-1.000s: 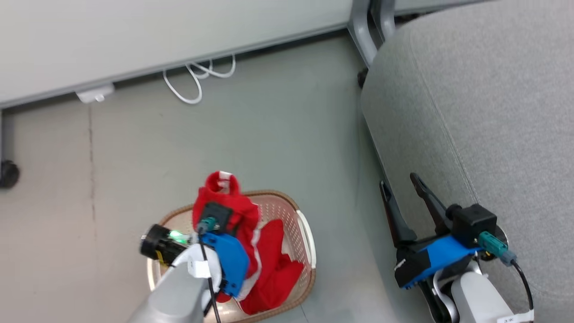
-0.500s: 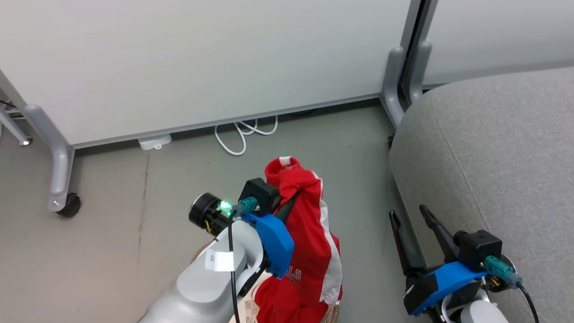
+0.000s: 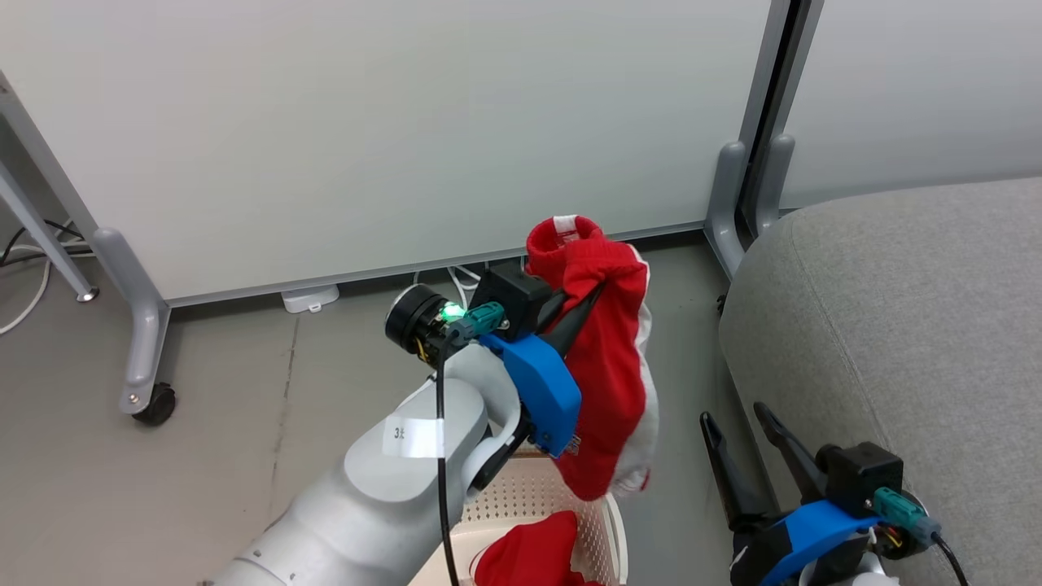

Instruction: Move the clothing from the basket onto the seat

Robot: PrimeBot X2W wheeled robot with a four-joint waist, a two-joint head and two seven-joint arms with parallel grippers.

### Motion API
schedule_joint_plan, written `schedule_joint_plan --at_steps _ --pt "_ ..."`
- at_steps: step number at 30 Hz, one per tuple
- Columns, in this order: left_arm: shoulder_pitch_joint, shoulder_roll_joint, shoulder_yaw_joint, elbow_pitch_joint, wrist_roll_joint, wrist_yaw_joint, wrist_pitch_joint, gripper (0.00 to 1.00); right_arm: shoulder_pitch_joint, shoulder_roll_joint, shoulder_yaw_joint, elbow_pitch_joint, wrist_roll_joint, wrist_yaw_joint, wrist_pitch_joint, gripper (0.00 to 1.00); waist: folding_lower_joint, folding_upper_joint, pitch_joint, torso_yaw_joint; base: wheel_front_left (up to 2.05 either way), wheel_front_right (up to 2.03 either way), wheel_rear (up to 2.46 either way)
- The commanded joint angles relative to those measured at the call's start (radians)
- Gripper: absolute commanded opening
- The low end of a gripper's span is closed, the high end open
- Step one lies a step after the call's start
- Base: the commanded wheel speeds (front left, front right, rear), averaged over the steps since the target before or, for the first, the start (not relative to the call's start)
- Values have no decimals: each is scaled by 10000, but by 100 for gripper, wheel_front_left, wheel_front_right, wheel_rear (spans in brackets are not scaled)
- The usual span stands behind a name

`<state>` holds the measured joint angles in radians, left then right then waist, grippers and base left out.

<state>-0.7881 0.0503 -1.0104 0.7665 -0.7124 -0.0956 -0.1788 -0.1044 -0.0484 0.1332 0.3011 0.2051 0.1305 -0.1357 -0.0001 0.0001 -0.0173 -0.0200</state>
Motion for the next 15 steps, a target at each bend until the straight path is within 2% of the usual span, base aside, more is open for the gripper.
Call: schedule_joint_plan --at_steps 1,15 --pt "-193 4 -69 -69 -122 76 -42 0 175 -37 8 0 47 5 0 100 1 -1 -67 12 0 0 0" --pt "-549 5 -1052 -25 -1216 347 -276 0 312 -37 271 -11 240 5 60 100 1 -1 -169 22 0 0 0"
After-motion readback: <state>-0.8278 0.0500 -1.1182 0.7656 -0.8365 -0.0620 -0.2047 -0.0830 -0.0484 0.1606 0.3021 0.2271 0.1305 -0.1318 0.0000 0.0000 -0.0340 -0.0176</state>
